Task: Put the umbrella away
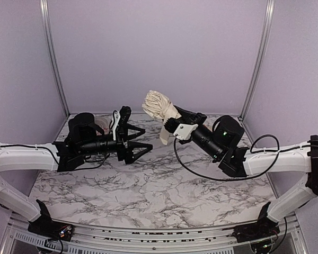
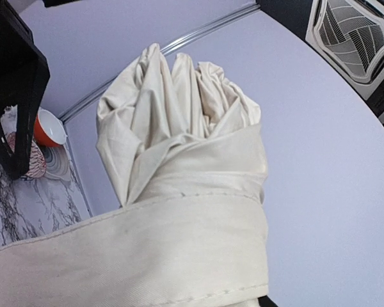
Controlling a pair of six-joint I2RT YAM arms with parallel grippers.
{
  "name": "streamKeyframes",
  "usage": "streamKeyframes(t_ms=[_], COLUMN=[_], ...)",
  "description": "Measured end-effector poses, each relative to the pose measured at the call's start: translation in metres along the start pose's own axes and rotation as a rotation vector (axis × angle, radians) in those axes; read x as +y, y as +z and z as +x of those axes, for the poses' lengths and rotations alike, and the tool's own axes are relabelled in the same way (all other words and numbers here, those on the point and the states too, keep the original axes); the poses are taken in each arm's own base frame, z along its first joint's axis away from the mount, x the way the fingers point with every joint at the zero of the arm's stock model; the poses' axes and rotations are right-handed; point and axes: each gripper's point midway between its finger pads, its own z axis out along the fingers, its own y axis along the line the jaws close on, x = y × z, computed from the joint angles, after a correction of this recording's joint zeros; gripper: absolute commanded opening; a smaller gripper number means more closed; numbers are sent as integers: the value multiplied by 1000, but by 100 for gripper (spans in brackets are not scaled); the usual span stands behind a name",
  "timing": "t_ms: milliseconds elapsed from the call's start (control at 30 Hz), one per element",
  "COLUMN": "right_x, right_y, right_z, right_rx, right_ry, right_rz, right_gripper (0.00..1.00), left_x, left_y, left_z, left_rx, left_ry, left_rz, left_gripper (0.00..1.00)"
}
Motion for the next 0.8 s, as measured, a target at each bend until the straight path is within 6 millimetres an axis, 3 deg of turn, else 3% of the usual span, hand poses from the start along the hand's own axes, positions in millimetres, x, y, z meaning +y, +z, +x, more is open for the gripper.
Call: streamKeyframes(t_ms=[133, 233, 367, 433, 467, 533, 633, 700, 800], right_x=[-2, 0, -3, -6, -7, -8, -9, -10, -12], right_y=[-1, -3, -4, -5, -5, -6, -5, -4, -4], right_z=[-11, -16, -22, -22, -22, -22, -26, -27, -29], right_rx=[-42, -59, -73, -70, -70, -69, -80, -86, -88], right_ry=[65, 105, 141, 153, 158, 169, 179, 185, 193], right_rz=[-32, -69, -89, -89, -88, -88, -94, -93, -93], right_gripper=[0, 0, 0, 0, 0, 0, 0, 0, 0], left_x=[-1, 0, -4, -9, -13, -19, -31, -38, -43], left_y=[13, 27, 45, 49, 51, 52, 52, 53, 55], left_z=[-18, -30, -31, -34, -36, -39, -38, -34, -26], left_rx=[-81, -121, -135, -148, -157, -170, -167, -154, -133], left_ry=[14, 29, 18, 20, 26, 32, 41, 37, 22], left_rz=[10, 28, 86, 117, 136, 163, 215, 252, 285], left_gripper=[98, 92, 71, 56, 43, 33, 36, 51, 58])
